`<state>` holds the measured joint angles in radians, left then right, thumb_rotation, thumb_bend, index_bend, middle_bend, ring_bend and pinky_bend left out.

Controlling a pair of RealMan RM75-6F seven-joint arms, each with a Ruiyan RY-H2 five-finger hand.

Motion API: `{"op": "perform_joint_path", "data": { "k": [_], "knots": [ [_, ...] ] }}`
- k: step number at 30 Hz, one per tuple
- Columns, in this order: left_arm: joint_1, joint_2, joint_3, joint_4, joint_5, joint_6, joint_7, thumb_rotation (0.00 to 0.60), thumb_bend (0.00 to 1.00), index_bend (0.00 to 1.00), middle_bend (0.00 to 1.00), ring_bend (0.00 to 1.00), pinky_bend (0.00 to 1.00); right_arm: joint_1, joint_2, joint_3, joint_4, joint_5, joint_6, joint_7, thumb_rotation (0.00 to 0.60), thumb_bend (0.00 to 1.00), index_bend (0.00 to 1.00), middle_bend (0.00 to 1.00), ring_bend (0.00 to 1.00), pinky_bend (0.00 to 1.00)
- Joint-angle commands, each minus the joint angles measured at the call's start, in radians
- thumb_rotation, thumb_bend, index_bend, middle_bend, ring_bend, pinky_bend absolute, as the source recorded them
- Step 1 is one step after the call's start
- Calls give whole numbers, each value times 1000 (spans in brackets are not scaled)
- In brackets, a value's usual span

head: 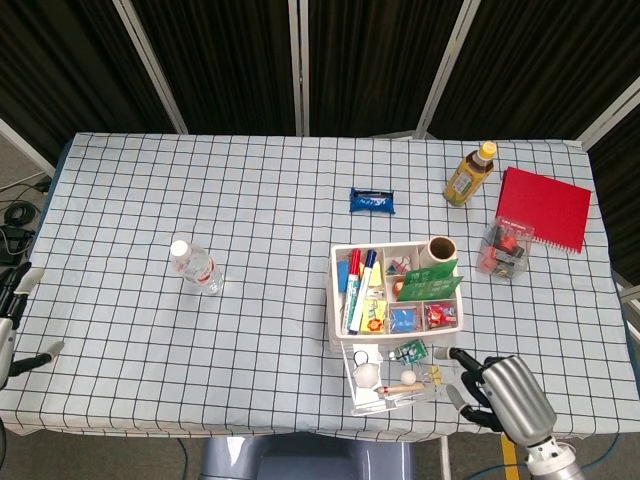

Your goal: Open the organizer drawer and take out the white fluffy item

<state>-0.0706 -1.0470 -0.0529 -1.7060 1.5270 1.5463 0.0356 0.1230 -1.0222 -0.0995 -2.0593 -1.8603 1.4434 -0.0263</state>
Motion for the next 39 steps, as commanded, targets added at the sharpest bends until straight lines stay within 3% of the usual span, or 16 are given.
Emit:
{"op": "perform_joint_path", "data": {
  "k": [1, 6, 11, 14, 18, 23, 39],
  "knots": [
    [0, 2, -1, 0, -2, -1, -3, 600, 122, 0, 0, 0, 0, 11, 4, 3, -26, 5, -24, -32, 600, 318, 382, 961, 957, 811],
    [2, 5, -2, 1, -3, 2, -11, 600, 122, 0, 0, 0, 0, 35, 19, 20, -76, 38, -80, -101, 600, 295, 350, 974, 963, 811],
    [2, 5, -4, 3, -6, 2, -15, 600, 122, 0, 0, 0, 0, 76, 95, 35, -131, 116, -170, -154, 600, 223, 312, 990, 983, 813],
    [2, 6, -5, 2, -10, 0, -15, 600, 122, 0, 0, 0, 0, 85, 110, 41, -152, 136, -189, -184, 600, 192, 357, 1000, 1000, 822],
    [4, 7, -4, -1, -7, 4, -13, 600, 121, 0, 0, 0, 0, 89, 99, 44, -169, 141, -202, -218, 600, 193, 453, 1000, 1000, 837],
    [7, 9, -5, 0, -9, 9, -19, 600, 122, 0, 0, 0, 0, 95, 82, 44, -185, 147, -222, -257, 600, 194, 498, 1000, 1000, 837],
    [6, 11, -6, 2, -13, 3, -23, 600, 122, 0, 0, 0, 0, 177, -20, 112, -231, 314, -328, -421, 600, 217, 464, 1000, 1000, 836]
  ]
}}
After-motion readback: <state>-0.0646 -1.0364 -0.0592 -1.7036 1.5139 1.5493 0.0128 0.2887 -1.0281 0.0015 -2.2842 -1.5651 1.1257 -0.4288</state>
